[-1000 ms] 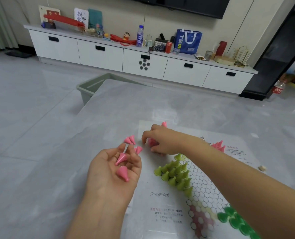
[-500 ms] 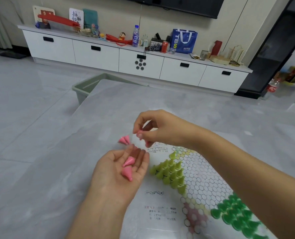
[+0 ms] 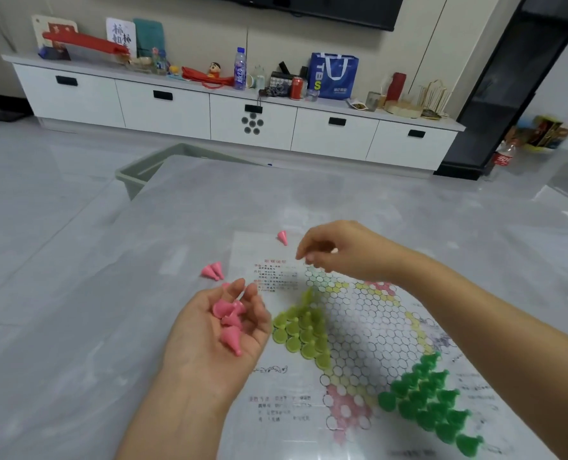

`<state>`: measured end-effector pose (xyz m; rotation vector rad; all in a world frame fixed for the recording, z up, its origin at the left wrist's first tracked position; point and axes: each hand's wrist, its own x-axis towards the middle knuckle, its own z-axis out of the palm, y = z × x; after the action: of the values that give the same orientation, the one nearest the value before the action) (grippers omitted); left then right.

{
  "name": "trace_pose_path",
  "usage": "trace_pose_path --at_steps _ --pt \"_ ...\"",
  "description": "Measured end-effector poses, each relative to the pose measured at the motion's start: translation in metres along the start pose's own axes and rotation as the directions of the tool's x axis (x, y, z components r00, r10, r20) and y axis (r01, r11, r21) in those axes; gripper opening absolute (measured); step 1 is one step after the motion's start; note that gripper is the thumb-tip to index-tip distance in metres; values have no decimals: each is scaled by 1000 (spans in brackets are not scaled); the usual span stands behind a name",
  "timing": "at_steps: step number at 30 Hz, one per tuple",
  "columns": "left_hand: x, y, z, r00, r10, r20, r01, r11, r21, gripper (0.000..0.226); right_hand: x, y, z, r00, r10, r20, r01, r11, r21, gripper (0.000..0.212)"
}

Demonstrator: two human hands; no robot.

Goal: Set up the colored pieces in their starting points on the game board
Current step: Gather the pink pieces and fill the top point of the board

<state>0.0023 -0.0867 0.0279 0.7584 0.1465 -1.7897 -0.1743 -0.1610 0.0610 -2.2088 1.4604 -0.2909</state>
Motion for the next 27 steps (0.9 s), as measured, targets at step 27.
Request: trace_pose_path --at_steps 27 --pt "-4 9 -12 998 68 -12 -69 997 -21 27 -1 41 30 985 -42 166 76 976 -205 17"
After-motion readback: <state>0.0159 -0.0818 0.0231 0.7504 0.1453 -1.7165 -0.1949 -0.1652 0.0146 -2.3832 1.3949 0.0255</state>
